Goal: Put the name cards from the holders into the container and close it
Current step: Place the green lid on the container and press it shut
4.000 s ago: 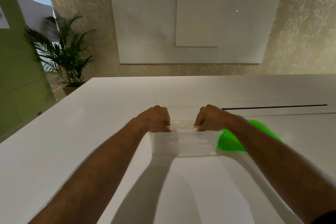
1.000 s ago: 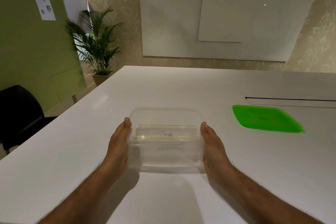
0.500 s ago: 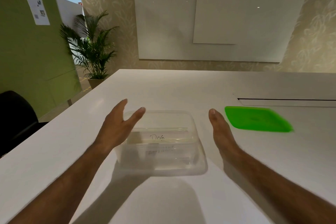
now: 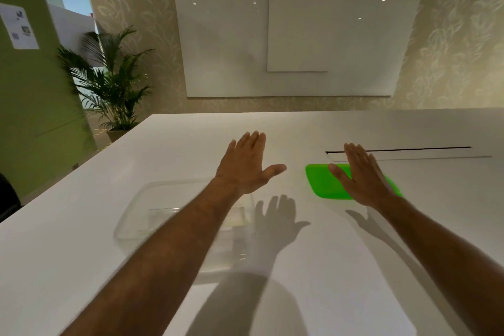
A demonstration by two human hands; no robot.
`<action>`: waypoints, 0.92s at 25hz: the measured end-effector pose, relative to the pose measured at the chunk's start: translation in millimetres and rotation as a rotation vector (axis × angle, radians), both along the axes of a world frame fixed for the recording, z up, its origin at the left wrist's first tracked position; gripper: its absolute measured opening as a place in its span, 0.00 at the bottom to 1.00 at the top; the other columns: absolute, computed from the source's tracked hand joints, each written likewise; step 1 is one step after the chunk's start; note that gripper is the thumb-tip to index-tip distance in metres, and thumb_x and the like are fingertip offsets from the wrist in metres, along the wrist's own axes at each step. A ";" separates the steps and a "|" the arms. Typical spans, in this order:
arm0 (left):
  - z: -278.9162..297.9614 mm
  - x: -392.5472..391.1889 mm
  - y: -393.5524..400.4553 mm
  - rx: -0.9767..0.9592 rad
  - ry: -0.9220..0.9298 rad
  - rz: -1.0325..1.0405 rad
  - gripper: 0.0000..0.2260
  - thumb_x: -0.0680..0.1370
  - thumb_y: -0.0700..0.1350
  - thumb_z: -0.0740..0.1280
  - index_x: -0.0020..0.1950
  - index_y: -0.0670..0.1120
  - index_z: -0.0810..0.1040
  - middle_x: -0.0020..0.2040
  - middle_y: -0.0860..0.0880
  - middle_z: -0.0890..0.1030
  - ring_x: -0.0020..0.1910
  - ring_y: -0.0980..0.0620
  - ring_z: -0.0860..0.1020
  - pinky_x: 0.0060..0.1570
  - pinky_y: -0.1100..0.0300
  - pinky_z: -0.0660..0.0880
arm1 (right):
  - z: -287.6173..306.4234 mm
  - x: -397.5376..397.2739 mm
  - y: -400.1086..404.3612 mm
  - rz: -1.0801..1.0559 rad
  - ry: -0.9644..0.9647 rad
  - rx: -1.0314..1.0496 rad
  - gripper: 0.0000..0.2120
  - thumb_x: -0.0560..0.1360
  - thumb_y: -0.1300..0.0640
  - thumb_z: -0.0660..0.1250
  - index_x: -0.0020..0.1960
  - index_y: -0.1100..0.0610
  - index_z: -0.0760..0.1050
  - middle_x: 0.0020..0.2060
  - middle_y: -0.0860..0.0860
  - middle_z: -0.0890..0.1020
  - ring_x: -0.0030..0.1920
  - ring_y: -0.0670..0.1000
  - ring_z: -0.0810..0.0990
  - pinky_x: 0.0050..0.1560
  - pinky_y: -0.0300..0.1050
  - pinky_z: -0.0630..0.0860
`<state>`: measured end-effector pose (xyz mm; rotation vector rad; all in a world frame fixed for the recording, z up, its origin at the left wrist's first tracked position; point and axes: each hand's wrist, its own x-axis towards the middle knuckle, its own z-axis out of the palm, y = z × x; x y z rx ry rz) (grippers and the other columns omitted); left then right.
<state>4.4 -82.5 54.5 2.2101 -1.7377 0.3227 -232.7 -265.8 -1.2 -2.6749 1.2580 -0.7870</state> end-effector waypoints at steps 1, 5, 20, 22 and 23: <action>-1.6 -8.6 -13.1 0.016 -0.003 -0.002 0.43 0.76 0.71 0.52 0.81 0.44 0.47 0.82 0.45 0.50 0.80 0.46 0.47 0.78 0.45 0.47 | -1.2 -11.2 -8.8 -0.020 0.044 -0.029 0.46 0.72 0.29 0.44 0.79 0.59 0.49 0.79 0.56 0.53 0.79 0.53 0.47 0.78 0.53 0.43; -12.1 -44.4 -59.8 0.079 0.020 -0.021 0.44 0.76 0.71 0.53 0.81 0.43 0.45 0.82 0.44 0.49 0.80 0.45 0.47 0.78 0.44 0.48 | -8.4 -45.8 -32.0 -0.077 0.135 -0.071 0.47 0.72 0.29 0.43 0.79 0.60 0.49 0.79 0.58 0.53 0.79 0.54 0.48 0.78 0.55 0.45; -103.8 -102.0 -141.2 0.164 0.514 0.112 0.46 0.71 0.75 0.57 0.77 0.42 0.59 0.74 0.42 0.68 0.74 0.43 0.64 0.73 0.41 0.57 | -63.7 -92.4 -70.8 -0.215 -0.024 0.255 0.38 0.76 0.31 0.53 0.70 0.61 0.65 0.64 0.62 0.76 0.63 0.63 0.75 0.62 0.55 0.72; -108.6 -104.7 -142.2 0.184 0.558 0.126 0.46 0.70 0.76 0.56 0.75 0.43 0.62 0.71 0.43 0.72 0.72 0.43 0.68 0.73 0.40 0.55 | -66.0 -90.0 -73.5 -0.211 -0.073 0.292 0.33 0.76 0.33 0.55 0.65 0.60 0.69 0.59 0.61 0.78 0.59 0.63 0.77 0.57 0.54 0.74; -110.1 -106.3 -142.0 0.190 0.568 0.126 0.46 0.70 0.76 0.56 0.75 0.44 0.62 0.71 0.44 0.73 0.72 0.43 0.68 0.74 0.40 0.53 | -66.2 -89.2 -74.6 -0.210 -0.097 0.304 0.29 0.77 0.35 0.57 0.63 0.59 0.70 0.58 0.61 0.79 0.57 0.63 0.78 0.55 0.52 0.74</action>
